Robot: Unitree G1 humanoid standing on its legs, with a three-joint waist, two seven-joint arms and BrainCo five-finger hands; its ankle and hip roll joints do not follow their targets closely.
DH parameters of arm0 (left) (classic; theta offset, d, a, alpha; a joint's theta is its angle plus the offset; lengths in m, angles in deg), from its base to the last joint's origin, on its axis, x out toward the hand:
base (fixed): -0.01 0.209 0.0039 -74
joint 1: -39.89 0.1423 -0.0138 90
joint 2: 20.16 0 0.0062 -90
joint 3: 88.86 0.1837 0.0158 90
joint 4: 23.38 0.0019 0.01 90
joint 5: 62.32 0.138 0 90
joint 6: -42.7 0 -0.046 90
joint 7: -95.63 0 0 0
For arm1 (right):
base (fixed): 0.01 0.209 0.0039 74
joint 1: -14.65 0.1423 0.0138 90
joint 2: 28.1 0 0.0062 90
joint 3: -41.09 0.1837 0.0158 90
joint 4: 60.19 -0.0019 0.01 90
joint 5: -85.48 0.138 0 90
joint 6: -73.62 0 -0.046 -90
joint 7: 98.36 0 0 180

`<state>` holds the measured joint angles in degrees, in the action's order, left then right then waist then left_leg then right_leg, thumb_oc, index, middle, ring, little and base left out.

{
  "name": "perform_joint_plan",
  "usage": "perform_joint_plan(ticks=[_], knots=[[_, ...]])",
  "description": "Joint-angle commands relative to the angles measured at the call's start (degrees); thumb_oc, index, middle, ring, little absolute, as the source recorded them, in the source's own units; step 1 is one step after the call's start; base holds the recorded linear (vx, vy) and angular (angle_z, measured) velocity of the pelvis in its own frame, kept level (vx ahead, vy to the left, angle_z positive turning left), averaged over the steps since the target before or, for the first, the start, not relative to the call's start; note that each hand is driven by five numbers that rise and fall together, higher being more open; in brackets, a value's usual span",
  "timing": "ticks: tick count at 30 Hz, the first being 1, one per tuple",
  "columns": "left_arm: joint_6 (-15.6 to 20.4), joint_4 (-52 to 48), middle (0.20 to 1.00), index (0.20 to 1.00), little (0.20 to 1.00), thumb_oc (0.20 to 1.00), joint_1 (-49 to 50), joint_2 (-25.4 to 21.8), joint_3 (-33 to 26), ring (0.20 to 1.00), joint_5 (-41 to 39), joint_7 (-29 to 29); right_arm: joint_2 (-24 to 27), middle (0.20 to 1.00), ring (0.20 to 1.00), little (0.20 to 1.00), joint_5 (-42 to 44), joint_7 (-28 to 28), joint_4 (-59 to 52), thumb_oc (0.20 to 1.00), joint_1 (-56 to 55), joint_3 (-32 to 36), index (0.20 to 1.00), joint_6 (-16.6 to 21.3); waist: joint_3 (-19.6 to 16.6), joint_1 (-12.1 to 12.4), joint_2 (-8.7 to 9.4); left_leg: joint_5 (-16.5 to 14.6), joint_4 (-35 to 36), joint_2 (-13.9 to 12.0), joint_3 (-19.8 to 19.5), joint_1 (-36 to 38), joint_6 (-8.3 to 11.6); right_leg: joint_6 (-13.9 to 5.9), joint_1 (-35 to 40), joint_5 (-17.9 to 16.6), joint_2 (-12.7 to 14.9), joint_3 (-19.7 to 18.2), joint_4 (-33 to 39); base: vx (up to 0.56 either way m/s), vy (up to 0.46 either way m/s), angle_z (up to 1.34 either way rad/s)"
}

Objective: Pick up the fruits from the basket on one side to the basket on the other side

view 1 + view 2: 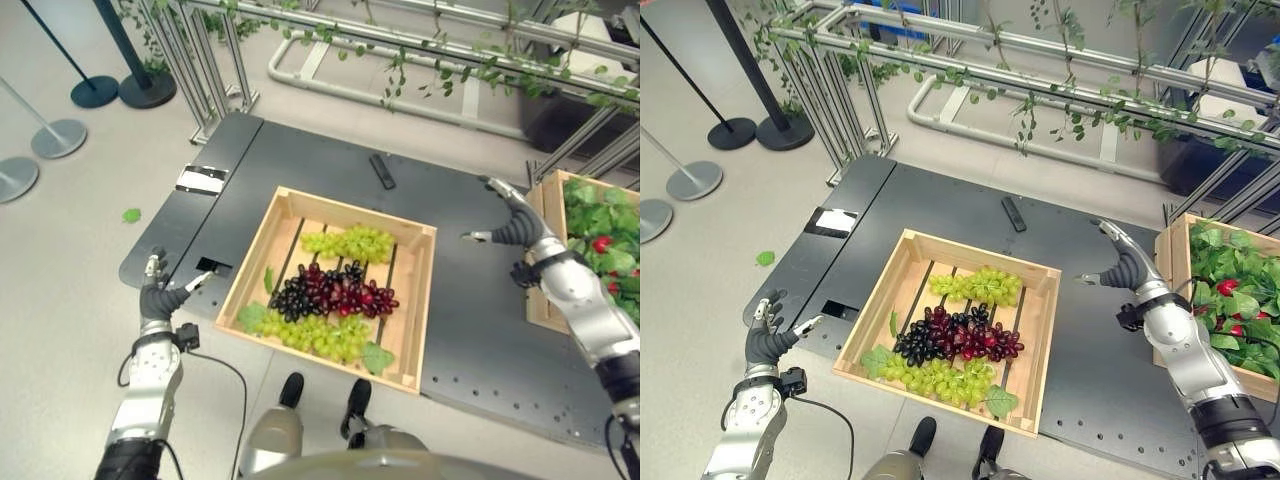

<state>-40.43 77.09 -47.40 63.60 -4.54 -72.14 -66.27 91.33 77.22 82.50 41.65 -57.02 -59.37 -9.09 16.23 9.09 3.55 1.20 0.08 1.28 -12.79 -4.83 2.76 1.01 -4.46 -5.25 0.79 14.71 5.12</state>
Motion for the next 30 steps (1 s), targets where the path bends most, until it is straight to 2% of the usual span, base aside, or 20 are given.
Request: perform_joint_plan(ticks=[1,4,17,30], knots=[[3.73,-0.58,1.0,1.0,1.0,1.0,-3.21,-4.36,-1.6,1.0,-0.25,1.86,1.73,1.0,1.0,1.0,-1.25,-0.15,-1.95,1.0,5.17,-3.45,1.0,1.13,-1.35,0.39,2.31,-0.19,-2.67,3.47,1.81,-2.83,-2.98,-4.76,-1.69,4.11,2.66,-1.98,-8.74,-0.06,0.017,0.06],[4.04,-0.69,1.0,1.0,1.0,1.0,-3.83,-4.23,-1.63,1.0,-0.59,2.59,0.48,1.0,1.0,1.0,-3.22,-0.48,-1.67,1.0,7.15,-6.29,1.0,0.6,-0.51,1.03,2.12,0.19,-2.77,3.57,1.5,-3.79,-2.97,-4.76,-2.77,4.21,2.92,-1.51,-9.47,-0.04,0.015,0.06],[3.33,-1.81,1.0,1.0,1.0,1.0,-5.5,-4.74,-1.38,1.0,-0.24,4.2,-1.58,1.0,1.0,1.0,-7.15,-0.21,-0.89,1.0,10.67,-9.66,1.0,-1.18,3.17,2.78,2.16,0.32,-6.5,4.32,0.18,-9.43,-3.25,-4.9,-6.82,4.75,4.27,0.39,-12.59,-0.04,0.008,0.13],[1.94,-1.29,1.0,1.0,1.0,1.0,-8.52,-4.95,-0.68,1.0,0.22,7.08,-4.46,1.0,1.0,1.0,-10.58,-0.35,1.12,1.0,16.02,-15.49,1.0,-2.85,7.08,4.07,3.71,0.48,-8.05,4.77,0.66,-13.01,-3.47,-4.98,-9.76,4.15,4.48,0.01,-13.57,-0.02,0.011,0.0]])
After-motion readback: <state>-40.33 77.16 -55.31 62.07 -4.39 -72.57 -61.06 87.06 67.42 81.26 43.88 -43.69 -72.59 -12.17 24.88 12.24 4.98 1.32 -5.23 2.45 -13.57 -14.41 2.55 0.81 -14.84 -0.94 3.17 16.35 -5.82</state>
